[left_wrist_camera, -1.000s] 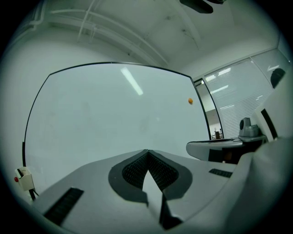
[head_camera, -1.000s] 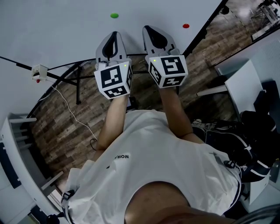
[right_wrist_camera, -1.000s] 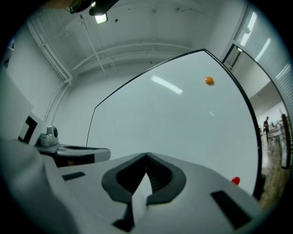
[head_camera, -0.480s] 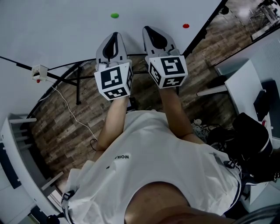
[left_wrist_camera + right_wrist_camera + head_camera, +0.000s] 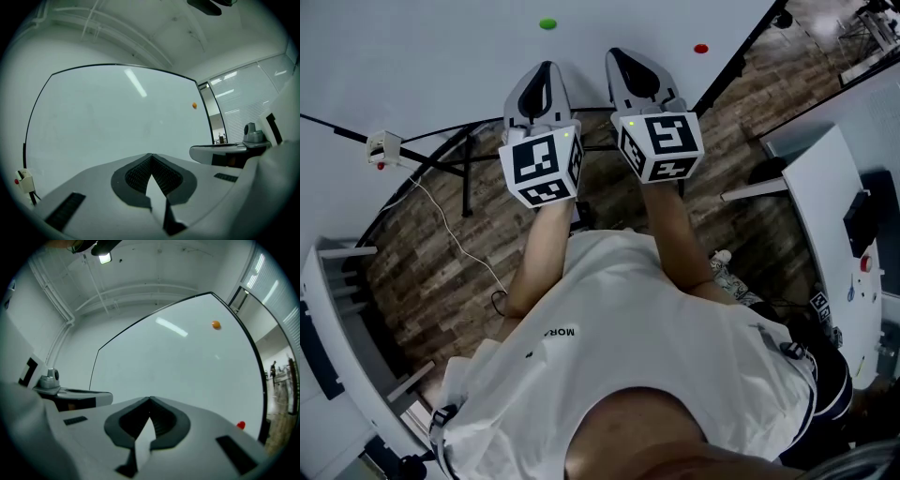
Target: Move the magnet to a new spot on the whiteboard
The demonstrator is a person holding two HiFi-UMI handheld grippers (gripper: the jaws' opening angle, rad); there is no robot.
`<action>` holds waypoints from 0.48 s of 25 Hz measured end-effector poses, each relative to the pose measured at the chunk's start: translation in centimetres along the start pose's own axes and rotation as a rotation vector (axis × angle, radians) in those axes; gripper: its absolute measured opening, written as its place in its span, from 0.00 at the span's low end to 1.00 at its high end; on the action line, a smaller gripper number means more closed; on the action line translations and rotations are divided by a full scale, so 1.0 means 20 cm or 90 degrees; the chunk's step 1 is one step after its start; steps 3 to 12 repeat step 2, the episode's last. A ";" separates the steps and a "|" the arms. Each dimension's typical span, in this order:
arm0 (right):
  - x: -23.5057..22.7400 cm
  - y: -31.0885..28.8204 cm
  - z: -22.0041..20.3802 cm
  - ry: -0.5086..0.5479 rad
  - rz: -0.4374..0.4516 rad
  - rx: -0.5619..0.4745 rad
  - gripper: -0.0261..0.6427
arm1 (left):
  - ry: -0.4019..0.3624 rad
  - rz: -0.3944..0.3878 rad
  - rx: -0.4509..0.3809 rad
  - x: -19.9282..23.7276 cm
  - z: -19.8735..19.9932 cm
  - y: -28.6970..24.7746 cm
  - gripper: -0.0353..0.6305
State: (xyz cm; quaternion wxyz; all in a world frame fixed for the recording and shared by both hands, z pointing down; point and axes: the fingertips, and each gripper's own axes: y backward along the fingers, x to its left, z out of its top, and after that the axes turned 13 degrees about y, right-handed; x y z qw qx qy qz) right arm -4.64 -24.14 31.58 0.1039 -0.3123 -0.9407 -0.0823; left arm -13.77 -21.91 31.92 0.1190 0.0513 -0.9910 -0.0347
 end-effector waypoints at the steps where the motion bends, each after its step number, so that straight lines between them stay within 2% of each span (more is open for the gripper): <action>1: 0.00 0.00 0.00 0.001 0.000 -0.001 0.06 | 0.002 0.001 -0.001 0.00 0.00 0.00 0.06; 12: 0.01 0.00 0.01 0.002 0.001 -0.002 0.06 | 0.003 0.001 -0.002 0.01 0.00 0.00 0.06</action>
